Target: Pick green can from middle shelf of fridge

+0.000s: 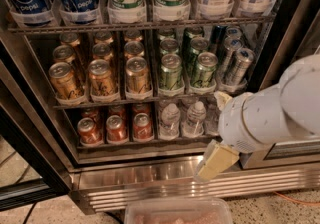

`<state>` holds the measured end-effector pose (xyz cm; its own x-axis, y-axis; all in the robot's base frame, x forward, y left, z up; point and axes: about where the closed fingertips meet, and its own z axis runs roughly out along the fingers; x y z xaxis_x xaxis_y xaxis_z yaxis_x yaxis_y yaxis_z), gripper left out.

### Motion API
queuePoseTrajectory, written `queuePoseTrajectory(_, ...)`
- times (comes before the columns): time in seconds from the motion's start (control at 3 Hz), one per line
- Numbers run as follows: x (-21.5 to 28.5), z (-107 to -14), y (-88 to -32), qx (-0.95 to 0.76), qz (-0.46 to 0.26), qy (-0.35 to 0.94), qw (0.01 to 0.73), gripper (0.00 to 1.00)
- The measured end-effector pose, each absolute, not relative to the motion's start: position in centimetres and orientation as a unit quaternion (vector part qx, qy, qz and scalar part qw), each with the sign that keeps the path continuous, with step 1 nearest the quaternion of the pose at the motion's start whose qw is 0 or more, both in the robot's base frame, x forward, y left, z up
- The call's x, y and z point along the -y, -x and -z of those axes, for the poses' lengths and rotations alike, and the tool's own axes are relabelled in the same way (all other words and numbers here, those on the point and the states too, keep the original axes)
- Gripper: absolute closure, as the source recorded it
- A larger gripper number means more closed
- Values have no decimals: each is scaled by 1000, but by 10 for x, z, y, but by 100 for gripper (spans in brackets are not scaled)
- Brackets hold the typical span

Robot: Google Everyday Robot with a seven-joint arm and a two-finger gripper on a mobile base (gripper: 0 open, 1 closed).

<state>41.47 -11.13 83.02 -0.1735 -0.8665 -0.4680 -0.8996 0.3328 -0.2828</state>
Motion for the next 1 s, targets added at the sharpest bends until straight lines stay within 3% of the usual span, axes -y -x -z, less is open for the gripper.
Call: queuePoseTrajectory(1.0,89,-796,-458,-782,-29,454,426,0)
